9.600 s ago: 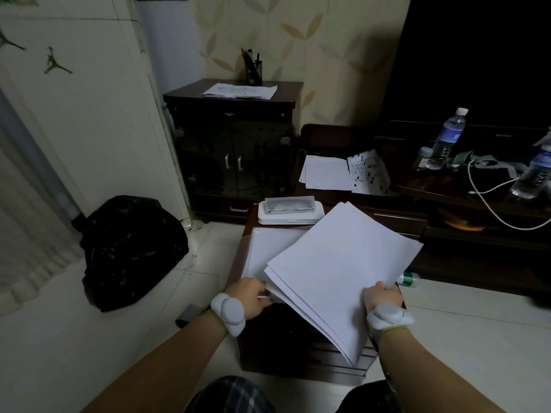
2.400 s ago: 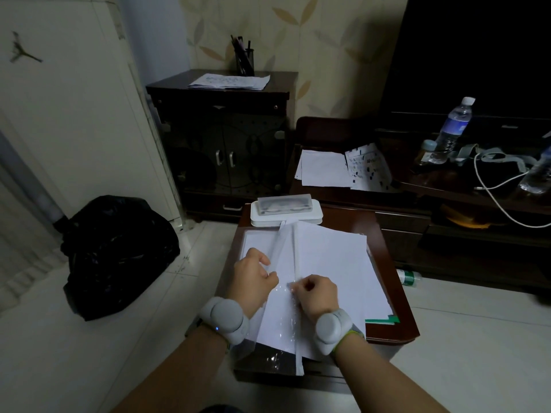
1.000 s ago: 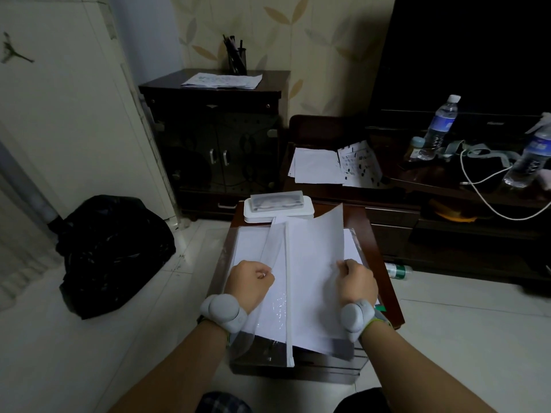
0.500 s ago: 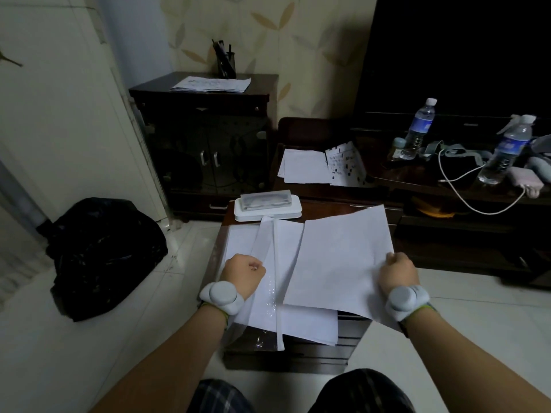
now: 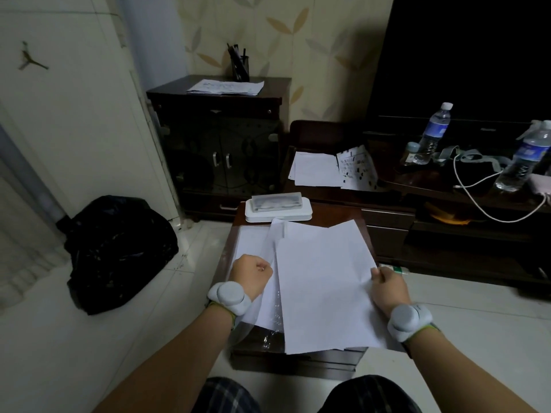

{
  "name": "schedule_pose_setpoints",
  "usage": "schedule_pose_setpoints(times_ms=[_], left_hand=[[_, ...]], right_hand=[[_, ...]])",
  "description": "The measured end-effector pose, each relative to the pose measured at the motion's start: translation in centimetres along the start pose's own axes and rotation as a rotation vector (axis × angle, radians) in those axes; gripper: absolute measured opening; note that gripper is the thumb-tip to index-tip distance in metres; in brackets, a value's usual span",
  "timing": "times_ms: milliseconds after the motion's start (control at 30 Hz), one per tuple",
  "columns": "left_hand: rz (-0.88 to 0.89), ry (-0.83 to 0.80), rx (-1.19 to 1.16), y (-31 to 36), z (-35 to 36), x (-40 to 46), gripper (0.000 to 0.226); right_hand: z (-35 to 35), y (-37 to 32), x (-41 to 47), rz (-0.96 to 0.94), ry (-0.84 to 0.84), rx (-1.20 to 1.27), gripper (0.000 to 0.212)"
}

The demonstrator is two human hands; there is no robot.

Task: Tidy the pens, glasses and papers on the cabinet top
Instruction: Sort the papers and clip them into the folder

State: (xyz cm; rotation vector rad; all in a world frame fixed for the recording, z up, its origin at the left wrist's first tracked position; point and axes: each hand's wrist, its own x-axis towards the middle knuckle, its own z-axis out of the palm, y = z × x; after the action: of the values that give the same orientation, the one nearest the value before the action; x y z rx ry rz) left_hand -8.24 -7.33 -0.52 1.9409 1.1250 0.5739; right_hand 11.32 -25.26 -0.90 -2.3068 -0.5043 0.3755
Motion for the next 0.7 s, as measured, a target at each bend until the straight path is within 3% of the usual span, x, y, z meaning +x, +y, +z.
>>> schedule_pose_setpoints(times_ms=[700], left_hand=[[0.044, -0.092, -0.073, 1.1, -0.3, -0.5, 0.036]], right_hand=[[9.4, -5.2, -1.0, -0.092, -0.103, 0.076, 0.028]])
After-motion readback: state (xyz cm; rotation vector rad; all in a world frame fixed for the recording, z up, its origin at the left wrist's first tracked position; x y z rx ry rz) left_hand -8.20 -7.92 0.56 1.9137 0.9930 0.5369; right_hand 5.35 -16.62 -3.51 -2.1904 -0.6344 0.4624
